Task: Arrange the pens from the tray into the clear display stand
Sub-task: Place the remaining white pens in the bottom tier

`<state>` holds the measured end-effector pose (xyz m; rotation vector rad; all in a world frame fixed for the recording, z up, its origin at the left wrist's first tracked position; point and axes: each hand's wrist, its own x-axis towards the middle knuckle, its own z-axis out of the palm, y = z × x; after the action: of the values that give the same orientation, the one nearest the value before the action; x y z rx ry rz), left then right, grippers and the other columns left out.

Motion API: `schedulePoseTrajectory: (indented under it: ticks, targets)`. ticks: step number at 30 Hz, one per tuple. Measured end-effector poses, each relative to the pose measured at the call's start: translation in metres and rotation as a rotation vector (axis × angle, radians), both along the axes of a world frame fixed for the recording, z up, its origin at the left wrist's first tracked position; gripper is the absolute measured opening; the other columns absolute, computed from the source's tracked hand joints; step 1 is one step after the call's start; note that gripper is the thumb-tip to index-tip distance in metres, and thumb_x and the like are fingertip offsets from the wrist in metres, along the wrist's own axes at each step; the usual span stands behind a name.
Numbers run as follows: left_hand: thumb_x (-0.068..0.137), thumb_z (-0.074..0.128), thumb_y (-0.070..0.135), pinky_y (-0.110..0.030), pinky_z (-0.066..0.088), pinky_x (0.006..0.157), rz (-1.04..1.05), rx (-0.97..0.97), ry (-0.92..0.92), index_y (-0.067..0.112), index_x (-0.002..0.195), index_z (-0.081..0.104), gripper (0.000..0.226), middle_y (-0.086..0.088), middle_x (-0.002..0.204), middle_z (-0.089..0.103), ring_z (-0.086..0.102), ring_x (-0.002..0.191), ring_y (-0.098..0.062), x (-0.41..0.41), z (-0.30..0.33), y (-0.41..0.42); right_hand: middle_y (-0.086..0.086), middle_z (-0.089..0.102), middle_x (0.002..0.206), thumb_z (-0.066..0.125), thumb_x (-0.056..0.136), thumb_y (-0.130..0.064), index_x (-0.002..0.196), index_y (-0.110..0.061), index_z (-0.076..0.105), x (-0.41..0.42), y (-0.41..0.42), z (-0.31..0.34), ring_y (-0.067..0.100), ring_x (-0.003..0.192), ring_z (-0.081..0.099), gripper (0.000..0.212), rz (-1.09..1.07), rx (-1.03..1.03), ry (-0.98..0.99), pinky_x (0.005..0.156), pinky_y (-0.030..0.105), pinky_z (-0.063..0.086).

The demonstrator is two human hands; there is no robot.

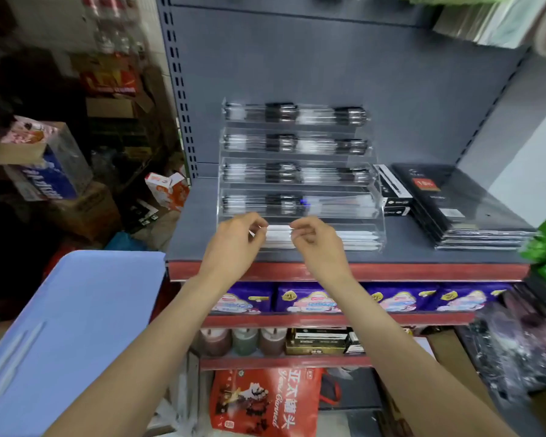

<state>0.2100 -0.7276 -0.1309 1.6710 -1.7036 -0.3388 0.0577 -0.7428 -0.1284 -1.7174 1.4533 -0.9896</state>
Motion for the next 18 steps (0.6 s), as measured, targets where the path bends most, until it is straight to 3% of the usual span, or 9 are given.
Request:
schedulePoseTrajectory:
  ticks: [3, 9, 12, 14, 16, 18]
  targets:
    - [0.09, 0.056, 0.02, -0.032, 0.05, 0.072, 0.112, -0.001, 0.061, 0.017, 0.091, 0.066, 0.01, 0.004, 0.078, 0.066, 0.062, 0.075, -0.016, 0.06, -0.014, 0.032, -0.007, 0.059, 0.082, 0.052, 0.087, -0.002, 0.099, -0.01, 0.064, 0.06, 0.021, -0.013, 0.001, 0.07, 0.053, 0.019, 0.095, 0.016, 0.011, 0.067, 0.005, 0.04]
    - [0.089, 0.057, 0.016, -0.029, 0.045, 0.068, 0.261, 0.176, 0.124, 0.023, 0.085, 0.063, 0.01, 0.0, 0.081, 0.07, 0.064, 0.074, -0.02, 0.218, -0.067, 0.11, -0.004, 0.058, 0.084, 0.05, 0.085, 0.0, 0.101, -0.009, 0.065, 0.216, 0.084, -0.068, 0.005, 0.07, 0.053, 0.024, 0.292, 0.101, 0.074, 0.066, 0.006, 0.039]
    - [0.088, 0.058, 0.01, -0.025, 0.038, 0.066, 0.356, 0.274, 0.103, 0.014, 0.092, 0.067, 0.011, -0.006, 0.089, 0.069, 0.062, 0.074, -0.022, 0.303, -0.092, 0.152, -0.001, 0.058, 0.095, 0.047, 0.086, -0.001, 0.108, -0.006, 0.062, 0.3, 0.114, -0.103, 0.009, 0.075, 0.054, 0.027, 0.352, 0.181, 0.15, 0.068, 0.009, 0.038]
    - [0.086, 0.058, 0.003, -0.029, 0.04, 0.074, 0.363, 0.293, 0.061, 0.004, 0.097, 0.068, 0.015, -0.014, 0.097, 0.068, 0.063, 0.083, -0.029, 0.328, -0.105, 0.165, 0.009, 0.061, 0.106, 0.05, 0.087, -0.003, 0.114, -0.005, 0.059, 0.322, 0.119, -0.121, 0.019, 0.09, 0.06, 0.029, 0.358, 0.219, 0.199, 0.078, 0.017, 0.043]
    - [0.082, 0.057, -0.003, -0.032, 0.039, 0.077, 0.376, 0.358, 0.025, -0.003, 0.092, 0.067, 0.015, -0.02, 0.094, 0.066, 0.062, 0.086, -0.034, 0.367, -0.121, 0.187, 0.016, 0.058, 0.118, 0.054, 0.088, -0.007, 0.125, -0.007, 0.053, 0.362, 0.134, -0.143, 0.026, 0.108, 0.057, 0.036, 0.382, 0.272, 0.266, 0.092, 0.026, 0.04]
    - [0.077, 0.056, 0.0, -0.035, 0.041, 0.076, 0.342, 0.439, -0.082, -0.003, 0.087, 0.068, 0.015, -0.022, 0.089, 0.064, 0.06, 0.087, -0.037, 0.397, -0.145, 0.198, 0.018, 0.053, 0.124, 0.054, 0.09, -0.012, 0.134, -0.013, 0.045, 0.391, 0.147, -0.158, 0.028, 0.118, 0.051, 0.045, 0.407, 0.305, 0.34, 0.097, 0.03, 0.039]
